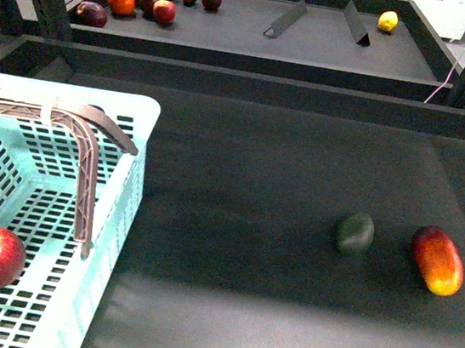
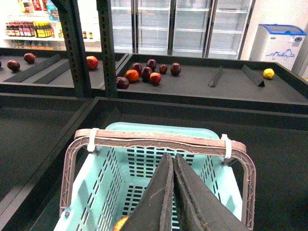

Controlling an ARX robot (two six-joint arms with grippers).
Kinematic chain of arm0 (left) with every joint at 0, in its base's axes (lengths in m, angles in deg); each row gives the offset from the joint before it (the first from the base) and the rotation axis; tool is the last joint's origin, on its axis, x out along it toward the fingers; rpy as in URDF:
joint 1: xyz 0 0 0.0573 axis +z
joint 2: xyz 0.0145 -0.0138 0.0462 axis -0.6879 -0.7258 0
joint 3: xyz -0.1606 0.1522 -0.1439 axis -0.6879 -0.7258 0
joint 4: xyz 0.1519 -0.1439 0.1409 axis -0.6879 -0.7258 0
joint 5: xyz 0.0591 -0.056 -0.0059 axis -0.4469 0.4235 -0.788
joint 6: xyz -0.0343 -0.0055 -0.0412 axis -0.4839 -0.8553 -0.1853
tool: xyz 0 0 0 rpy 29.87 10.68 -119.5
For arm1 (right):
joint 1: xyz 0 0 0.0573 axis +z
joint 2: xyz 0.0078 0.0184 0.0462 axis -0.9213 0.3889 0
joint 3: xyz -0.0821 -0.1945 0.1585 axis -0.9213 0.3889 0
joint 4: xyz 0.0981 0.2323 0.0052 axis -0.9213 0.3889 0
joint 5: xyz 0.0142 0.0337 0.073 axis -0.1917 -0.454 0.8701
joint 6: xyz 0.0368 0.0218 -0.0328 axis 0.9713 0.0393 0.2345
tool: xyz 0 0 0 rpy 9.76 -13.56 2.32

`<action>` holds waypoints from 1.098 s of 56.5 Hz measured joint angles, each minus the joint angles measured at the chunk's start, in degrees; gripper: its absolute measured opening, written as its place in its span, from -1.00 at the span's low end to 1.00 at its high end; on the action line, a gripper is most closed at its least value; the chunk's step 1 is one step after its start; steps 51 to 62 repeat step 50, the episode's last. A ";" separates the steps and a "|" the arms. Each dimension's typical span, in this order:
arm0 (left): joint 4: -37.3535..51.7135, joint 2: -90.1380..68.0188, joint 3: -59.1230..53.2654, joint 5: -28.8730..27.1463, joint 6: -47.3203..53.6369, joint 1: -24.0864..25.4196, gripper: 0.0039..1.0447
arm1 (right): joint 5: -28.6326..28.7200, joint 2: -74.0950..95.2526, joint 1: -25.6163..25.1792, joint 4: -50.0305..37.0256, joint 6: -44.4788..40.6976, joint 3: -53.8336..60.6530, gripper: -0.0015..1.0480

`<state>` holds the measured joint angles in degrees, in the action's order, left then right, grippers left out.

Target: Pick apple with right arm and hold basket with left

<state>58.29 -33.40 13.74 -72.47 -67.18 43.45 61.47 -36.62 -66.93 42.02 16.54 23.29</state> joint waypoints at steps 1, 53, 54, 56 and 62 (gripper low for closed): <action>0.00 0.00 0.00 0.00 -0.02 0.02 -0.94 | 0.00 0.00 0.00 0.00 -0.02 0.00 0.83; 0.00 0.00 0.00 0.00 0.09 0.00 0.87 | 0.00 0.00 0.00 0.00 -0.02 0.00 0.83; 0.00 0.00 0.00 0.00 0.09 0.00 0.87 | 0.00 0.00 0.00 0.00 -0.02 0.00 0.83; 0.00 0.00 0.00 0.00 0.09 0.00 0.87 | 0.00 0.00 0.00 0.00 -0.02 0.00 0.83; 0.00 0.00 0.00 0.00 0.09 0.00 0.87 | 0.00 0.00 0.00 0.00 -0.02 0.00 0.83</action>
